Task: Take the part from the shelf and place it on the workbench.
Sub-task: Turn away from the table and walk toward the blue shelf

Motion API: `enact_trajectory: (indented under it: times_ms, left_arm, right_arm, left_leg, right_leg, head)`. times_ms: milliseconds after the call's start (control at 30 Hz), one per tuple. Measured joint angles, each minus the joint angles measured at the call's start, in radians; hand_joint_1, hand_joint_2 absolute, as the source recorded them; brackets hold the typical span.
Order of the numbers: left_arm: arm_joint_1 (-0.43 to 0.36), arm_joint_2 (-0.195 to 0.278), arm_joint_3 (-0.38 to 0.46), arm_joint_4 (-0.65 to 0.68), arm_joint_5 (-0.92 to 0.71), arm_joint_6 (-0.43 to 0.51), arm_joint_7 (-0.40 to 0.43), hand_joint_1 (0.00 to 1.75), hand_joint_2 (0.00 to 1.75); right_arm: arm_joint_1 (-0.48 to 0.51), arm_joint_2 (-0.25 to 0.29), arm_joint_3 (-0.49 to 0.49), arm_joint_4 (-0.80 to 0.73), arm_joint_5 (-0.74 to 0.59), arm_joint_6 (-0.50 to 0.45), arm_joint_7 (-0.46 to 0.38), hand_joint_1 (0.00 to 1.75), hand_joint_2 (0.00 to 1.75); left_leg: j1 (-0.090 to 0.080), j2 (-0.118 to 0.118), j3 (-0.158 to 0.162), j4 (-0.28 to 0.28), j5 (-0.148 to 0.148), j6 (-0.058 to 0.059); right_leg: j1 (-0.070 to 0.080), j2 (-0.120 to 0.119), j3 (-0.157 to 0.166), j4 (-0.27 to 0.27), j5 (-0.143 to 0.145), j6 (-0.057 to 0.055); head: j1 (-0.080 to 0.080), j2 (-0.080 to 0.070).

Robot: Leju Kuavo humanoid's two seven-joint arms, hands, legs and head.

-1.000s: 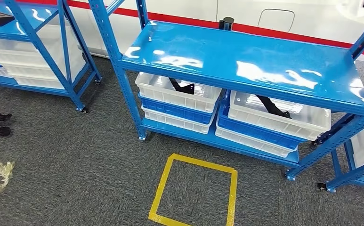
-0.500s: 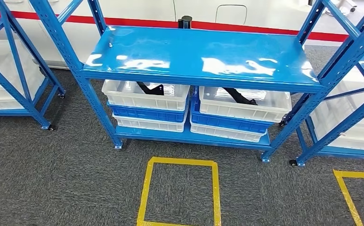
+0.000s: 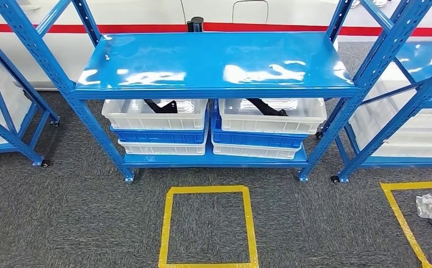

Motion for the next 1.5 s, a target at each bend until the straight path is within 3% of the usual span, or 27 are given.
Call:
enact_trajectory:
  times_ms: [33,100,167,200,267,333,400,533,1400,1500]
  left_arm:
    - [0.000,0.000,0.000,0.000,0.001,0.000,-0.002,0.00,0.00]
    - [0.000,-0.001,0.000,0.000,0.003,0.000,-0.009,0.00,0.87]
    - [0.000,-0.001,0.000,0.000,0.005,0.000,-0.018,0.00,1.75]
    - [0.000,-0.002,0.000,0.000,0.007,-0.002,-0.021,0.00,1.75]
    - [0.000,-0.002,0.000,0.000,0.013,-0.014,-0.026,0.00,1.75]
    - [0.000,-0.002,0.000,0.000,0.019,-0.029,-0.027,0.00,1.75]
    - [0.001,-0.002,-0.004,0.000,0.021,-0.033,-0.027,0.00,1.75]
    - [0.016,0.009,-0.072,-0.006,0.071,-0.042,-0.022,0.00,0.00]
    - [0.152,0.116,-0.738,-0.118,0.714,-0.220,0.054,0.00,0.00]
    - [0.169,0.129,-0.817,-0.131,0.790,-0.241,0.063,0.00,1.31]
  right_arm:
    - [0.000,0.000,0.000,0.000,0.001,-0.004,-0.001,0.00,0.00]
    - [0.000,-0.001,-0.001,0.000,0.003,-0.012,-0.004,0.00,0.00]
    - [0.001,-0.002,-0.002,0.000,0.003,-0.018,-0.008,0.00,0.00]
    - [0.001,-0.002,-0.003,0.000,0.002,-0.020,-0.010,0.00,0.00]
    - [0.001,-0.002,-0.005,0.000,-0.004,-0.025,-0.016,0.00,0.87]
    - [0.001,-0.002,-0.009,0.000,-0.012,-0.027,-0.020,0.00,1.75]
    - [0.003,-0.003,-0.013,0.000,-0.022,-0.019,-0.021,0.00,1.75]
    - [0.021,-0.004,-0.027,-0.003,-0.048,0.005,-0.020,0.00,0.00]
    - [0.162,-0.026,-0.077,-0.115,-0.258,0.081,-0.120,0.00,0.00]
    - [0.178,-0.029,-0.081,-0.129,-0.283,0.089,-0.132,0.00,0.00]
  left_leg:
    - [0.001,0.000,0.000,-0.001,0.001,0.007]
    - [0.003,0.000,0.002,-0.006,0.003,0.007]
    - [0.004,0.000,0.004,-0.011,0.005,-0.002]
    - [0.005,0.000,0.005,-0.013,0.006,-0.009]
    - [0.007,0.000,0.005,-0.015,0.007,-0.024]
    - [0.007,0.000,0.005,-0.016,0.008,-0.030]
    - [0.007,0.000,0.005,-0.016,0.008,-0.032]
    - [0.005,0.000,0.005,-0.016,0.008,-0.032]
    - [0.001,0.000,0.005,-0.016,0.007,-0.032]
    - [0.001,0.000,0.005,-0.016,0.007,-0.032]
  right_leg:
    - [0.000,0.001,0.000,0.000,0.001,0.000]
    - [0.004,0.002,0.000,0.000,0.000,-0.002]
    - [0.006,0.002,0.000,0.000,-0.001,-0.005]
    - [0.007,0.002,-0.001,0.000,-0.001,-0.009]
    - [0.009,0.002,-0.001,0.000,-0.001,-0.015]
    - [0.010,0.002,-0.001,0.000,-0.001,-0.017]
    - [0.010,0.002,-0.001,0.001,-0.001,-0.017]
    - [0.009,0.001,0.000,0.001,-0.001,-0.017]
    - [0.006,0.002,-0.001,0.000,-0.001,-0.017]
    - [0.006,0.002,-0.001,0.000,-0.001,-0.017]
  head:
    - [0.000,0.000]
    - [0.000,0.000]
    - [0.000,0.000]
    - [0.000,0.000]
    - [0.000,0.000]
    - [0.000,0.000]
    - [0.001,0.000]
    - [0.001,0.000]
    - [0.001,0.000]
    - [0.001,0.000]
